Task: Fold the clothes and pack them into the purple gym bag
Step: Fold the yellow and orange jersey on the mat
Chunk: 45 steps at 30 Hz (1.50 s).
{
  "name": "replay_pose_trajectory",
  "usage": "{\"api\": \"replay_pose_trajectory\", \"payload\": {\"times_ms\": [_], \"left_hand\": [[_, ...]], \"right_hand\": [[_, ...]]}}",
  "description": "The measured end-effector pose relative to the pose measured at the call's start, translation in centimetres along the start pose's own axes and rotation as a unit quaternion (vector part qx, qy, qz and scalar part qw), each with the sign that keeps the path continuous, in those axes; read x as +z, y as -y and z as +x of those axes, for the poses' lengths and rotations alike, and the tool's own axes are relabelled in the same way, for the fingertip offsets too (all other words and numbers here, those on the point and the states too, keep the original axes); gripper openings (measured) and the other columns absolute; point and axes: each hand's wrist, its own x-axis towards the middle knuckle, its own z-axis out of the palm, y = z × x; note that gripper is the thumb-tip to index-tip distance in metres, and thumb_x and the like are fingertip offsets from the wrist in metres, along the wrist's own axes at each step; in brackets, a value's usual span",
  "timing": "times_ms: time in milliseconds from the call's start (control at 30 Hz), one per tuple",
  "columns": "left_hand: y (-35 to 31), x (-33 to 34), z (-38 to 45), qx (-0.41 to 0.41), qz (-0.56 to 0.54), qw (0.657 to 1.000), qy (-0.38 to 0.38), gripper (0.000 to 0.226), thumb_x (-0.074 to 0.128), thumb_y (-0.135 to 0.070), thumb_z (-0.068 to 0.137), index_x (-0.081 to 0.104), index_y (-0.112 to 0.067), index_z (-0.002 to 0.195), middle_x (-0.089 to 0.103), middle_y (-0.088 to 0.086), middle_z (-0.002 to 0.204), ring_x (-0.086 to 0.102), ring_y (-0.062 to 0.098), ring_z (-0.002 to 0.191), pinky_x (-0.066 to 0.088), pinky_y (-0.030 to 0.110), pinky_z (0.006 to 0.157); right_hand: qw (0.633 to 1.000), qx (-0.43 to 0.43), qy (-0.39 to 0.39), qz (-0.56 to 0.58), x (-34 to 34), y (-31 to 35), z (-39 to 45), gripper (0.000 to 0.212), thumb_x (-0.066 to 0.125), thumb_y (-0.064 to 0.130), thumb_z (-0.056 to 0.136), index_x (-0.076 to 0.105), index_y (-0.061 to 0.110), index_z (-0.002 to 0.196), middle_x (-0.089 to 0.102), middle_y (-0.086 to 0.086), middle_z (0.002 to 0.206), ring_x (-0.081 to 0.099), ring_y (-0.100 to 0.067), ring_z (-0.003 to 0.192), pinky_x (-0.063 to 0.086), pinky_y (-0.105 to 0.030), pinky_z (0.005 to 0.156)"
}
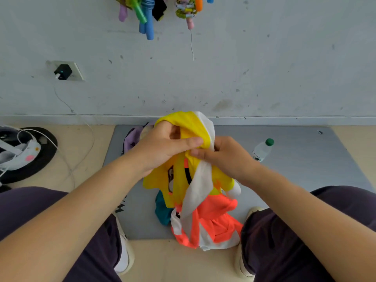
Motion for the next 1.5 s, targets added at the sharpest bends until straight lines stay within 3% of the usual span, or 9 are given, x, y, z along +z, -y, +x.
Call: {"api": "replay_pose_trajectory", "payload": {"times_ms": [200, 300, 533, 733, 933, 1067, 1233, 1400, 1500], "left_hand": [[1.6, 0.3, -0.7, 0.009, 0.252, 0.968, 0.012, 0.053, 0.069, -0.078, 0.059, 0.065, -0.026, 0.069, 0.060, -0.013, 0.058, 0.053, 0.000, 0.056, 0.042, 0.019, 0.058], [2.2, 0.8, -0.8, -0.043, 0.330, 0.941, 0.063, 0.071, 0.057, -0.090, 0.053, 0.067, -0.022, 0.071, 0.059, -0.011, 0.061, 0.054, 0.006, 0.057, 0.040, 0.026, 0.056], [1.8, 1.6, -1.1, -0.059, 0.258, 0.961, 0.084, 0.055, 0.060, -0.074, 0.074, 0.052, -0.022, 0.057, 0.047, -0.012, 0.052, 0.043, 0.002, 0.048, 0.032, 0.016, 0.049], [0.6, 0.4, -0.9, -0.053, 0.016, 0.998, -0.005, 0.044, 0.063, -0.054, 0.076, 0.073, -0.023, 0.105, 0.075, -0.003, 0.098, 0.069, 0.011, 0.097, 0.053, 0.029, 0.090], [0.1, 0.0, -0.6, -0.043, -0.116, 0.991, -0.053, 0.034, 0.070, -0.038, 0.072, 0.072, -0.014, 0.096, 0.076, 0.006, 0.096, 0.071, 0.015, 0.089, 0.057, 0.029, 0.081], [-0.2, -1.9, -0.5, -0.062, -0.034, 0.997, -0.033, 0.027, 0.071, -0.033, 0.080, 0.073, -0.019, 0.104, 0.076, 0.000, 0.100, 0.072, 0.014, 0.093, 0.054, 0.030, 0.082], [-0.1, -3.5, -0.3, -0.086, 0.330, 0.936, -0.087, 0.042, 0.064, -0.059, 0.082, 0.070, -0.017, 0.086, 0.067, -0.008, 0.075, 0.060, 0.008, 0.068, 0.042, 0.027, 0.065], [-0.6, -0.2, -1.7, 0.011, 0.135, 0.986, 0.101, 0.061, 0.072, -0.064, 0.065, 0.056, -0.043, 0.121, 0.061, -0.020, 0.124, 0.054, -0.008, 0.118, 0.047, 0.016, 0.096], [0.5, 1.8, -1.8, 0.004, 0.163, 0.979, 0.120, 0.060, 0.079, -0.056, 0.070, 0.053, -0.042, 0.122, 0.059, -0.018, 0.123, 0.058, -0.002, 0.112, 0.054, 0.028, 0.092]], "right_hand": [[0.979, 0.031, -0.035, 0.199, -0.6, 0.0, 0.0, 0.034, 0.068, 0.029, 0.087, 0.069, -0.003, 0.100, 0.072, -0.024, 0.101, 0.069, -0.031, 0.089, 0.055, -0.047, 0.085], [0.962, 0.044, -0.032, 0.268, -1.0, -0.2, 0.1, 0.037, 0.063, 0.025, 0.091, 0.065, -0.008, 0.110, 0.070, -0.026, 0.107, 0.068, -0.038, 0.099, 0.056, -0.049, 0.089], [0.979, 0.028, 0.003, 0.199, -1.4, -0.3, 0.4, 0.033, 0.064, 0.036, 0.090, 0.069, 0.007, 0.104, 0.073, -0.010, 0.096, 0.070, -0.026, 0.089, 0.056, -0.041, 0.080], [0.995, -0.070, -0.069, -0.006, -0.9, 0.0, -0.1, 0.051, 0.064, 0.068, 0.074, 0.060, 0.021, 0.091, 0.062, 0.016, 0.086, 0.056, 0.004, 0.078, 0.043, -0.010, 0.069], [0.987, -0.011, 0.157, -0.034, -0.8, -0.4, -1.0, 0.030, 0.075, 0.042, 0.080, 0.069, 0.022, 0.102, 0.075, 0.004, 0.099, 0.072, -0.013, 0.092, 0.057, -0.037, 0.088], [0.988, 0.010, 0.148, 0.042, -2.1, -0.4, -1.1, 0.031, 0.073, 0.051, 0.076, 0.073, 0.021, 0.083, 0.076, 0.002, 0.085, 0.072, -0.014, 0.075, 0.058, -0.027, 0.068], [0.987, 0.019, 0.129, 0.093, -2.6, -0.4, -1.2, 0.046, 0.065, 0.056, 0.076, 0.070, 0.011, 0.084, 0.070, -0.002, 0.074, 0.064, -0.013, 0.065, 0.052, -0.024, 0.058], [0.968, 0.034, 0.171, 0.179, -1.4, -0.3, -1.1, 0.030, 0.062, 0.047, 0.080, 0.073, 0.020, 0.076, 0.066, 0.003, 0.063, 0.060, -0.007, 0.051, 0.047, -0.018, 0.048], [0.945, 0.042, 0.229, 0.232, -1.3, -0.5, -1.0, 0.030, 0.063, 0.042, 0.086, 0.075, 0.015, 0.090, 0.072, -0.006, 0.079, 0.068, -0.014, 0.065, 0.054, -0.023, 0.057]]}}
